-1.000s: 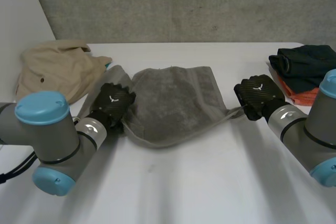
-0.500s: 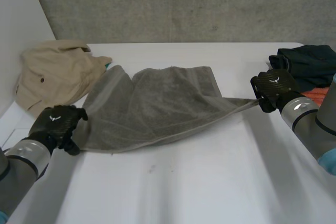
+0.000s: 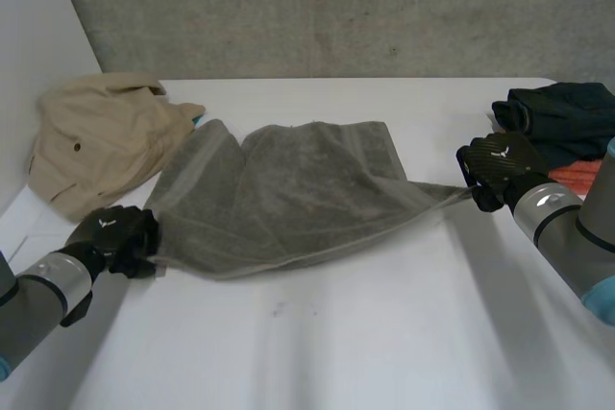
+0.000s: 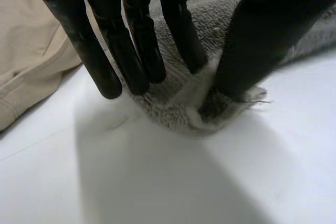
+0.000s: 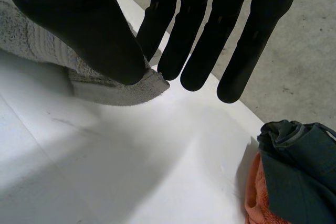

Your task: Fold the laundry.

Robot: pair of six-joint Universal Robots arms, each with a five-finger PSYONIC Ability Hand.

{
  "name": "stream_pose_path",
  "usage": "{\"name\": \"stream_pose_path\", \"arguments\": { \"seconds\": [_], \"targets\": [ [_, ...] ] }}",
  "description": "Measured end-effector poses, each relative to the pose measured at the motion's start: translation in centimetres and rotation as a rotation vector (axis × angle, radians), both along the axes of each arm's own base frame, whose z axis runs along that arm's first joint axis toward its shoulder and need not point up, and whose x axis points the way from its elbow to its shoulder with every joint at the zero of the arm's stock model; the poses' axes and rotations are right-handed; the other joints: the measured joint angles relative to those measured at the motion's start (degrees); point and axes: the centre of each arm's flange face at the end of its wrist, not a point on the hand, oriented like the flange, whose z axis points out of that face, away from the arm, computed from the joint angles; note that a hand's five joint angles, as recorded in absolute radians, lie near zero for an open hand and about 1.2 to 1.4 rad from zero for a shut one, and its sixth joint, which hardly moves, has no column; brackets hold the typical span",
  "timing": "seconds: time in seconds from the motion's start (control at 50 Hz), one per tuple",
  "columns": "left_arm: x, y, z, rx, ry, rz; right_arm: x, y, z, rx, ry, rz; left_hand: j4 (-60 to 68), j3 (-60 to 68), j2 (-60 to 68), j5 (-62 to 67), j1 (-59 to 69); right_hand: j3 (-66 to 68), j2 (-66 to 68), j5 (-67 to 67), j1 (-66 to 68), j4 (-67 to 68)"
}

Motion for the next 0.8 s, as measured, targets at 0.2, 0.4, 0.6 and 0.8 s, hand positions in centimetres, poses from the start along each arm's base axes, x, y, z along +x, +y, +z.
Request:
{"name": "stream_pose_path", "arguments": {
  "seconds": [0.2, 0.4, 0.6, 0.8],
  "targets": [
    [0.5, -1.6, 2.0, -0.101, -0.036, 0.068, -0.1, 0.0, 0.2, -0.003, 0.000, -0.003, 9.23, 9.08, 9.19, 7.23, 4.81, 0.00, 0.00, 0.00, 0.00, 0.00],
    [0.1, -1.1, 11.7, -0.422, -0.051, 0.135, -1.3, 0.9, 7.2, -0.119, 0.103, -0.011, 9.24, 9.13, 9.19, 7.23, 4.81, 0.00, 0.00, -0.01, 0.00, 0.00],
    [-1.3, 3.7, 24.6, -0.767, -0.005, 0.073, -4.5, 4.8, 20.7, -0.354, 0.207, -0.091, 9.45, 9.16, 9.19, 7.23, 4.81, 0.00, 0.00, 0.63, 0.00, 0.00],
    [-2.3, 1.5, 22.8, -0.574, -0.069, -0.009, -5.2, 4.6, 20.5, -0.226, 0.262, -0.080, 9.46, 9.16, 9.19, 8.02, 4.81, 0.00, 0.00, 1.01, 0.00, 0.00]
  ]
}}
